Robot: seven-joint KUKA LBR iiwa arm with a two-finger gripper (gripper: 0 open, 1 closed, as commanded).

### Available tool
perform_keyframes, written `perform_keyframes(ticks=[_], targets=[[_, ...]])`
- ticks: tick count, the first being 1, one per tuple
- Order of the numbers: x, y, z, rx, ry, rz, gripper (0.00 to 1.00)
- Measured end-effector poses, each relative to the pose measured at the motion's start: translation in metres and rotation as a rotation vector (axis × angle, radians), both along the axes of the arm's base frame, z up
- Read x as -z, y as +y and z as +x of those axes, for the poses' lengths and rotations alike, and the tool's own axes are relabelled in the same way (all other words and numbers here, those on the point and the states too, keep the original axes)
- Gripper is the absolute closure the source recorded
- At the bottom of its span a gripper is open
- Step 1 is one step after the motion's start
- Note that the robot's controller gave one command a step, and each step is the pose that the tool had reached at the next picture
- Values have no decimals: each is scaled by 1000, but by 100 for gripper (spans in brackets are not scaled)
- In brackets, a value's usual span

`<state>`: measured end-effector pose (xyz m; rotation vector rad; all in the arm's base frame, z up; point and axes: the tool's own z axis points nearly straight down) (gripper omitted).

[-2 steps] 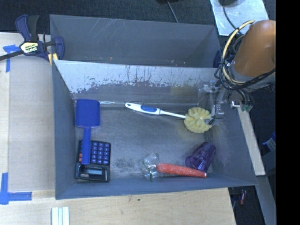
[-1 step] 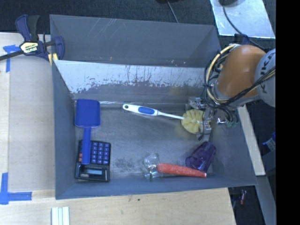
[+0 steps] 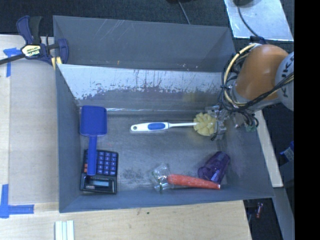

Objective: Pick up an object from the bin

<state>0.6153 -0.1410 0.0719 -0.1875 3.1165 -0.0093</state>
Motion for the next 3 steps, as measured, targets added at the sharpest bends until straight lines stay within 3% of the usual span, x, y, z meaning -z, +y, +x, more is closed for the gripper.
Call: perform_keyframes(ticks=[1,2,3], targets=[[0,0,0,0,0,0,100],[0,-9,14,-396,-5,-7,100],[-124,17,2,-128,-1,-2,100]])
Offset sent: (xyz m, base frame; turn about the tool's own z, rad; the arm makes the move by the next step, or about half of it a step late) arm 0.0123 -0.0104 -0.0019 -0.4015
